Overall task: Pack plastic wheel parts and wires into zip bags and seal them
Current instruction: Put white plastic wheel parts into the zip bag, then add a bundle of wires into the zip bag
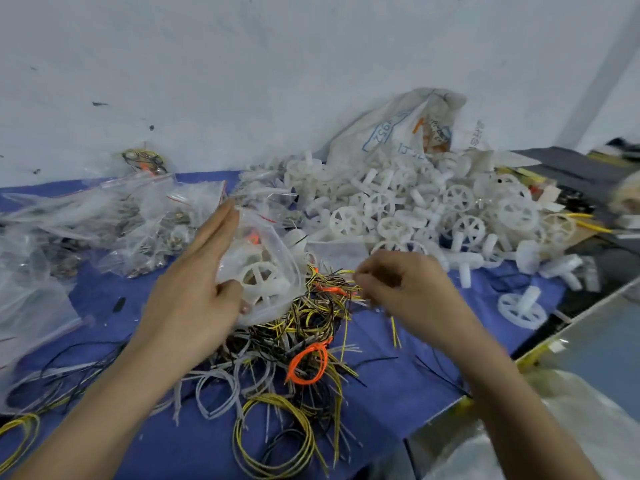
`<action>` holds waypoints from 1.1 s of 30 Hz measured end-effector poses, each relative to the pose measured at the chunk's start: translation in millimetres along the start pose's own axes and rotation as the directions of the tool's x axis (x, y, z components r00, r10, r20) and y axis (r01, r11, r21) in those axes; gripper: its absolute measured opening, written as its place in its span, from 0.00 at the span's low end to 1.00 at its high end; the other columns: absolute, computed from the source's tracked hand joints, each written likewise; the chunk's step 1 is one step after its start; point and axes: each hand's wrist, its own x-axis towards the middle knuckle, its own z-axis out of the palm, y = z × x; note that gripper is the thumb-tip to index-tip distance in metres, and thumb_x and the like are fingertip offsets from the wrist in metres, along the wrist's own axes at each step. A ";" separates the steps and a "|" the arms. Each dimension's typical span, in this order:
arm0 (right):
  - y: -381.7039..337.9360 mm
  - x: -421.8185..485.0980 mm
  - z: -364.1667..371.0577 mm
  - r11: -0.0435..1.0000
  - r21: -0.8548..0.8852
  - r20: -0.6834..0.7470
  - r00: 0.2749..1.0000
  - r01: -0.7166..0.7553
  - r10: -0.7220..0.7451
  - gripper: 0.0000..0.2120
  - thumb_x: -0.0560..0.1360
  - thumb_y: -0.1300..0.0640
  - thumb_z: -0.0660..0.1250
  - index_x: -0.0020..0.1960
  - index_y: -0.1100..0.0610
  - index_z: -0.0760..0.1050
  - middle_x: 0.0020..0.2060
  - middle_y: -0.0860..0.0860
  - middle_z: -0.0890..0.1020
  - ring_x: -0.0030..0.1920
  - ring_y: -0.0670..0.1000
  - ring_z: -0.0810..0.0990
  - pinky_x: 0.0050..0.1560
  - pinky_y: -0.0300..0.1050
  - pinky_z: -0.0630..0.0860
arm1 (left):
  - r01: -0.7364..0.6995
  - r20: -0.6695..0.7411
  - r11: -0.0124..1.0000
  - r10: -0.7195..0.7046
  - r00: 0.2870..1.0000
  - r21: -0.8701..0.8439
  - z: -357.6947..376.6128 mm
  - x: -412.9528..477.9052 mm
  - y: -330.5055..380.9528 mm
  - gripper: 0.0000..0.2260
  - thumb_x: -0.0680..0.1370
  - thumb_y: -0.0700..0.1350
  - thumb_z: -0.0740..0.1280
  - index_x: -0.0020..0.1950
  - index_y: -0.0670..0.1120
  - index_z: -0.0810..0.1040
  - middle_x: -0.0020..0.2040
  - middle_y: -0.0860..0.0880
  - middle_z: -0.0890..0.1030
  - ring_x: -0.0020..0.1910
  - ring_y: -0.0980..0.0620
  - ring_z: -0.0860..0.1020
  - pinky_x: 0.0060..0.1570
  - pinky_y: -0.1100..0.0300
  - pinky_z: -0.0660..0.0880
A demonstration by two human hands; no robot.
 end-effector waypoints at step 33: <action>167.0 108.3 54.6 0.742 -0.494 0.078 0.826 -0.454 0.558 0.20 0.73 0.58 0.68 0.29 0.58 0.61 0.25 0.52 0.66 0.26 0.49 0.64 0.26 0.40 0.62 | 0.126 0.086 0.966 -0.110 0.990 -0.225 -26.5 -23.8 -12.8 0.48 0.70 0.24 0.61 0.64 0.78 0.60 0.70 0.76 0.56 0.33 0.59 0.83 0.25 0.56 0.76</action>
